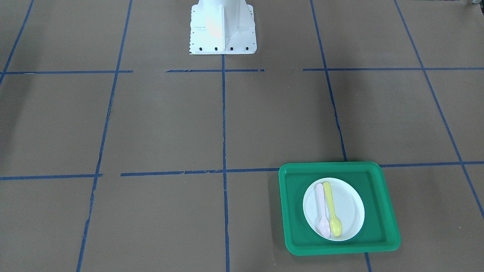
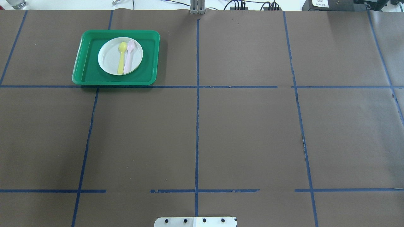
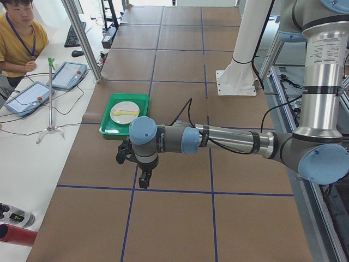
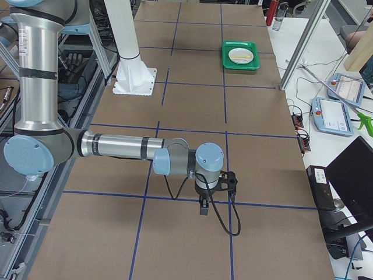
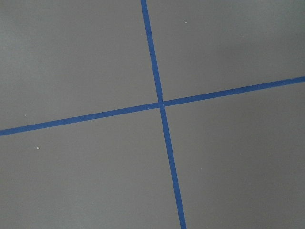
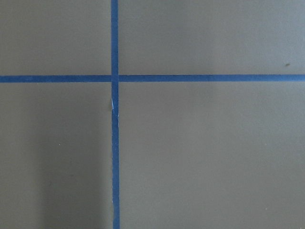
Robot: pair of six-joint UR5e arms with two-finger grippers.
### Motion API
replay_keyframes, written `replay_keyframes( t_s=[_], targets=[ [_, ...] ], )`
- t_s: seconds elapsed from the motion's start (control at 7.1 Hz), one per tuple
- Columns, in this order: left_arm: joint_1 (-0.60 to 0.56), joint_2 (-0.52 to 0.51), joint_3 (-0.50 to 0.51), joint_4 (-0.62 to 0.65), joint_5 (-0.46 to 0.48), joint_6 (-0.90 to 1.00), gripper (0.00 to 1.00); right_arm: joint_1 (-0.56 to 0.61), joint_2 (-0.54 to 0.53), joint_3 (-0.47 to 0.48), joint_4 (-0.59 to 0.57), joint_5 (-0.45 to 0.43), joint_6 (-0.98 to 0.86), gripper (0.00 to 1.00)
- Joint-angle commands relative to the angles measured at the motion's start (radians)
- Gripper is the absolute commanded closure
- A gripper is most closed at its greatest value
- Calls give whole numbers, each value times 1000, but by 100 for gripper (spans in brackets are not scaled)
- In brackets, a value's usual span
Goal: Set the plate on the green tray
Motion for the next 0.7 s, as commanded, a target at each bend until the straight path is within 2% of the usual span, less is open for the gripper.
replay_keyframes(
  t_s=[0.0,0.56],
  targets=[
    [2,22,-3,1,-2,-4,0,0,0,0,0,0,0,0],
    [8,1,10,15,8,2,0,0,0,0,0,0,0,0]
  ],
)
